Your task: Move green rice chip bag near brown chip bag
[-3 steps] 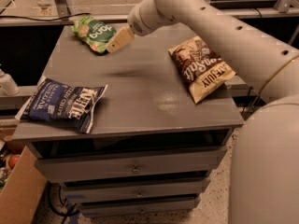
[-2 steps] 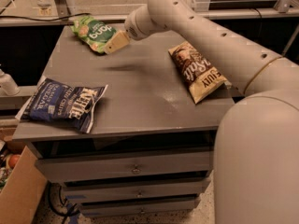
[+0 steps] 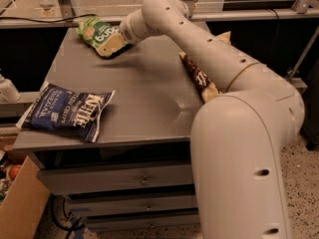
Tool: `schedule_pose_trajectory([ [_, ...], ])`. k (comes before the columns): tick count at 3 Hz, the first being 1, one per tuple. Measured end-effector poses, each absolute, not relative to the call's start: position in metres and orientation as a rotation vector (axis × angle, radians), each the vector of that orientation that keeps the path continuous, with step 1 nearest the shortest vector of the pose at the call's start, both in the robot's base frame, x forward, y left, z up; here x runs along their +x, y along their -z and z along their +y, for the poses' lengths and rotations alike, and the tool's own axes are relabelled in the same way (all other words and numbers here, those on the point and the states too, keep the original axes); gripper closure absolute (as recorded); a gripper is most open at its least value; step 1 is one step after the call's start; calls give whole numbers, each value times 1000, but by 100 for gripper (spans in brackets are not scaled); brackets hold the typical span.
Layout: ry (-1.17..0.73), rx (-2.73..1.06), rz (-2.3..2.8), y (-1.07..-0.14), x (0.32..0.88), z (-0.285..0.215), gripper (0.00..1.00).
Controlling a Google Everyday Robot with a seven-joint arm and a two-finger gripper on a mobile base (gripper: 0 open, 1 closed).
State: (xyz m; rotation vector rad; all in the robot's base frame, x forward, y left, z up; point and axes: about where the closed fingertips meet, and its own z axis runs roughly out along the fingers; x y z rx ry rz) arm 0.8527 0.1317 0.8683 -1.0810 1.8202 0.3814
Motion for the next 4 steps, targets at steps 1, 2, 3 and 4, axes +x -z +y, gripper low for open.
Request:
schedule_pose_trajectory([
  [1, -420, -1111, 1807, -865, 861, 160, 0],
  [2, -445, -1130, 1821, -855, 869, 182, 0],
  [3, -453, -1148, 1840, -845, 876, 198, 16],
  [4, -443, -1154, 1864, -837, 880, 204, 41],
])
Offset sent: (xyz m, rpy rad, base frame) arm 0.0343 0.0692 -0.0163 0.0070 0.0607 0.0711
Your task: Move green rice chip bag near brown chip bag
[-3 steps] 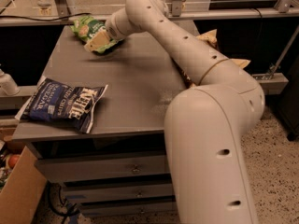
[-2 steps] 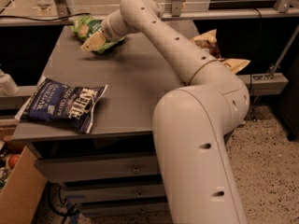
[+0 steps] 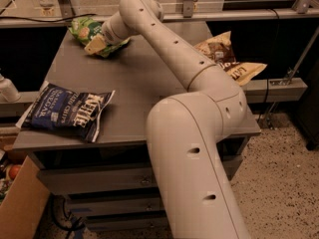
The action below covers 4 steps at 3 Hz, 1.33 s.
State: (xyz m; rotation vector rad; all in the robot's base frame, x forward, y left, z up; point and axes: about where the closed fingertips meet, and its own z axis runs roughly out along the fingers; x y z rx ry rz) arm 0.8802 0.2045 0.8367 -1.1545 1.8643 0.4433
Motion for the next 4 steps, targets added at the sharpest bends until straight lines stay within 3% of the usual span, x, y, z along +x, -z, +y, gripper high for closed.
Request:
schedule_pose_trajectory([
  [2, -411, -1155, 1861, -842, 882, 200, 86],
  [3, -391, -1145, 1841, -856, 876, 189, 100],
  [4, -365, -1136, 1814, -873, 866, 174, 100],
])
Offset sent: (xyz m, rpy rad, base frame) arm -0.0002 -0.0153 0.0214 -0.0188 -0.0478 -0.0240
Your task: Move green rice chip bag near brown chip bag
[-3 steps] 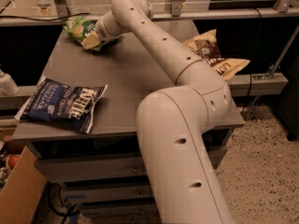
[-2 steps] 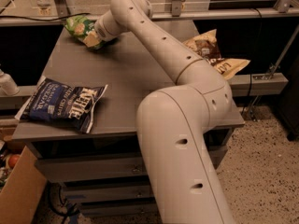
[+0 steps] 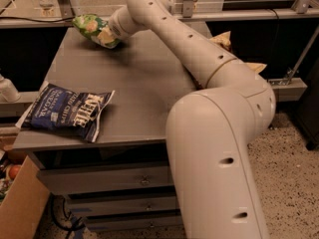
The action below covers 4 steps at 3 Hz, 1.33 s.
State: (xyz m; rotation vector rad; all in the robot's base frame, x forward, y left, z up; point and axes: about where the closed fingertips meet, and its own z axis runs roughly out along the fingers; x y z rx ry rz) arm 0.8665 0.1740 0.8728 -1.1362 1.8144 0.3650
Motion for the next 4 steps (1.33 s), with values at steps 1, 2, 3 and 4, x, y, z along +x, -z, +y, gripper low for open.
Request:
schedule_pose_trajectory([
  [1, -317, -1138, 1798, -888, 853, 152, 100],
  [2, -240, -1178, 1798, -892, 839, 125, 100],
  [3, -169, -1224, 1802, -892, 826, 94, 100],
  [4, -105, -1301, 1810, -891, 813, 61, 100],
])
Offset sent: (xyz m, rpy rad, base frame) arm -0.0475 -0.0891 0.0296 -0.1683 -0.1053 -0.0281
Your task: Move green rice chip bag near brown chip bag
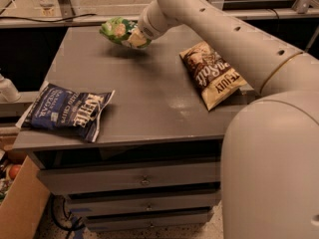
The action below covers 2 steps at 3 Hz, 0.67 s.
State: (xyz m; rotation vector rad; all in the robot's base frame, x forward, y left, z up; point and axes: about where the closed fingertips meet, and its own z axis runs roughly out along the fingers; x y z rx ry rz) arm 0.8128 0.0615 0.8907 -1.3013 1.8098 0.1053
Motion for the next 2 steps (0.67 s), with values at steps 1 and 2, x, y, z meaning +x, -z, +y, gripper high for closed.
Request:
schedule_pose_trajectory([
  [1, -49, -1357, 1842, -892, 803, 25, 100],
  [2, 6, -1407, 1876, -902, 793, -13, 100],
])
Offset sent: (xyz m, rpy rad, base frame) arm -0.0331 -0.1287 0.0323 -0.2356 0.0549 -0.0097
